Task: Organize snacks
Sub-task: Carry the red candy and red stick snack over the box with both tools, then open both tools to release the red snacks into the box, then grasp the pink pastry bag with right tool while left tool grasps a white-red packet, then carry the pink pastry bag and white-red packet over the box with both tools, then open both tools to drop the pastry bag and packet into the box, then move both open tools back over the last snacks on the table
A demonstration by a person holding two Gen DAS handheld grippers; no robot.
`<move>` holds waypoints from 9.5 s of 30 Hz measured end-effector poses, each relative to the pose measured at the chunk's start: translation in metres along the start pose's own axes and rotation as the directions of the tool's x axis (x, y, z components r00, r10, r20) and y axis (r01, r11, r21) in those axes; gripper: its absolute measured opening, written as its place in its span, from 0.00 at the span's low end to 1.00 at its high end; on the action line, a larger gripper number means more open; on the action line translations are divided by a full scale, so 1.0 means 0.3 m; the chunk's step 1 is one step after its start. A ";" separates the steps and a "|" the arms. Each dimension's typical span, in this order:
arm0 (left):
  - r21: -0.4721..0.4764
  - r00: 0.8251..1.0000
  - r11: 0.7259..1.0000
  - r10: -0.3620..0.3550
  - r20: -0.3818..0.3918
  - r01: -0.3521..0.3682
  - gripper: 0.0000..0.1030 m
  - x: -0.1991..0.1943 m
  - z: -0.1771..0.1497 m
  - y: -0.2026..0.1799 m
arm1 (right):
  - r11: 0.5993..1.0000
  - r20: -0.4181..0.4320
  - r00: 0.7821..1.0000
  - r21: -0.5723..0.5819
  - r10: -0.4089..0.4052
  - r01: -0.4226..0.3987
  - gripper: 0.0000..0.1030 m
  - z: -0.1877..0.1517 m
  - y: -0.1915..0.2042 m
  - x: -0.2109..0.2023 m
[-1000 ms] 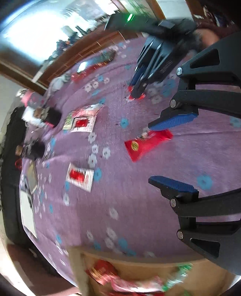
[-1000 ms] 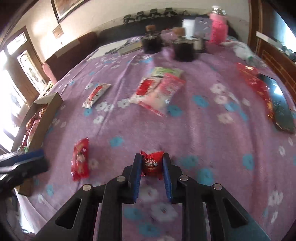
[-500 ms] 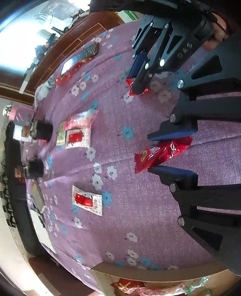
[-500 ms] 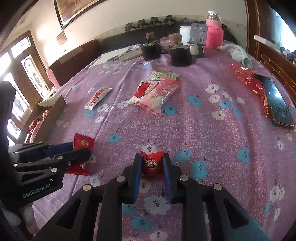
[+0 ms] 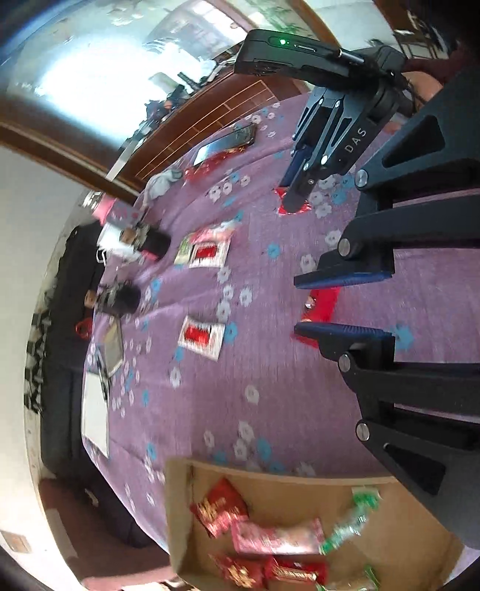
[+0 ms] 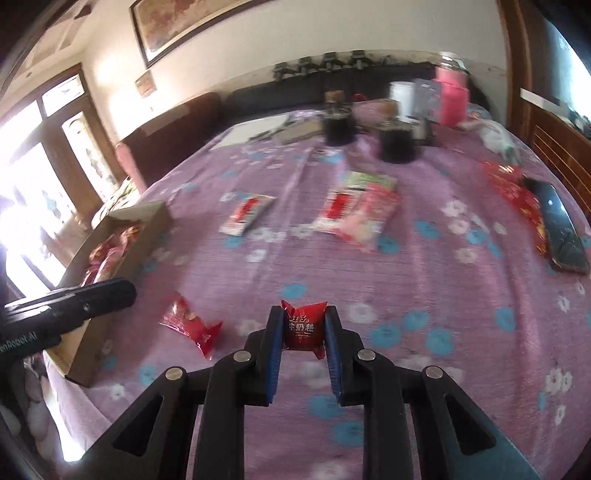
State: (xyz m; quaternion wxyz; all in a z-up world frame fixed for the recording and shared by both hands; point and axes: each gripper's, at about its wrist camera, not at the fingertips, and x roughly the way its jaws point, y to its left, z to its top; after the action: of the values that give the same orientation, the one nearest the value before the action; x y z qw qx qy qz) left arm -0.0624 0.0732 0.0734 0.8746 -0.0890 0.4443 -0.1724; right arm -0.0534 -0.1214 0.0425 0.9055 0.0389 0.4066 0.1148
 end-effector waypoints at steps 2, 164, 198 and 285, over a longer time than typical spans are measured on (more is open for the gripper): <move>-0.038 1.000 0.999 -0.004 -0.013 0.004 0.16 0.009 -0.003 0.029 | 1.000 0.002 1.000 0.000 -0.005 0.005 0.22 0.010 0.022 0.008; 0.184 0.957 0.958 0.248 -0.151 -0.219 0.27 0.549 0.360 -0.052 | 0.956 -0.052 0.988 0.253 -0.143 0.151 0.24 0.254 -0.383 0.288; -0.296 0.946 0.903 0.324 -0.003 -0.311 0.28 -0.270 -0.123 0.617 | 0.962 -0.050 0.971 -0.132 0.234 -0.239 0.23 0.200 0.467 0.151; -0.059 0.984 0.982 0.177 -0.025 -0.179 0.46 -0.166 -0.062 0.219 | 0.942 -0.256 0.909 0.020 0.330 -0.336 0.41 0.378 -0.002 0.403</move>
State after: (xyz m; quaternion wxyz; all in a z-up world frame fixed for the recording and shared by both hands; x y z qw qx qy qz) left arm -0.0900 0.1528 0.0795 0.8791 -0.0738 0.4639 -0.0808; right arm 0.1090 -0.0903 0.0301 0.8131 0.0812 0.5058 0.2764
